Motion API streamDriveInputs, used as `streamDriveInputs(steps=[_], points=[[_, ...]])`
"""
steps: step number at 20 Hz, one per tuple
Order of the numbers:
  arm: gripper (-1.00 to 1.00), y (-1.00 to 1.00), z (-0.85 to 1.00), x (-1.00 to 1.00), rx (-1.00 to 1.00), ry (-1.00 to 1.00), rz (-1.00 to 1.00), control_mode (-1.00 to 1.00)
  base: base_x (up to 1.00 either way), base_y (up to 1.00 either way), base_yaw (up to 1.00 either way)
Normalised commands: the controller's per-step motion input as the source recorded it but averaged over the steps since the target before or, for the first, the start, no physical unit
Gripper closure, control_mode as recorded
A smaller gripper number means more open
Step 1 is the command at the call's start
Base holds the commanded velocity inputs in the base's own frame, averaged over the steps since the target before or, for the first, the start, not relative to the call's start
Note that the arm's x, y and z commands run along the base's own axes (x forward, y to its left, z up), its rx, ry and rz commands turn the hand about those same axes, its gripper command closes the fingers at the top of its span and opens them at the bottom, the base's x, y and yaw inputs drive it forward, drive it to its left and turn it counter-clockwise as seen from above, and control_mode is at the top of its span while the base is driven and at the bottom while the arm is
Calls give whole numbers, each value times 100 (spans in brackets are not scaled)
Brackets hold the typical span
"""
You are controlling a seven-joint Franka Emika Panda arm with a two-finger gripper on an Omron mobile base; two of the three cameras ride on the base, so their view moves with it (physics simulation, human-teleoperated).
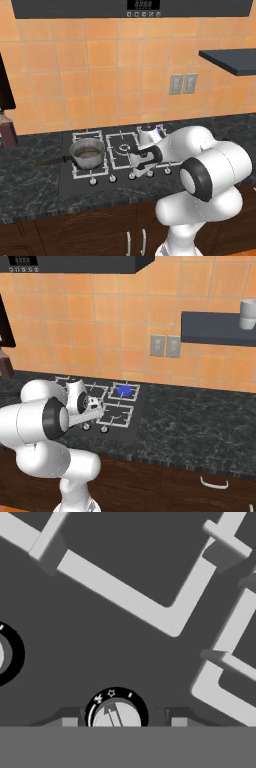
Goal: Turn off the rear right burner of the stove.
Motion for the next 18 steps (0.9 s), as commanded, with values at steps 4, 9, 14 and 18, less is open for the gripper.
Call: streamDriveInputs(steps=[4, 9, 14, 18], points=[[100, -4, -8, 0, 1, 0, -7, -100, 0, 0, 0], [100, -27, -23, 0, 13, 0, -40, -100, 0, 0, 0], [100, -46, -35, 0, 19, 0, -65, -100, 0, 0, 0], [100, -44, -46, 0, 19, 0, -78, -100, 0, 0, 0]])
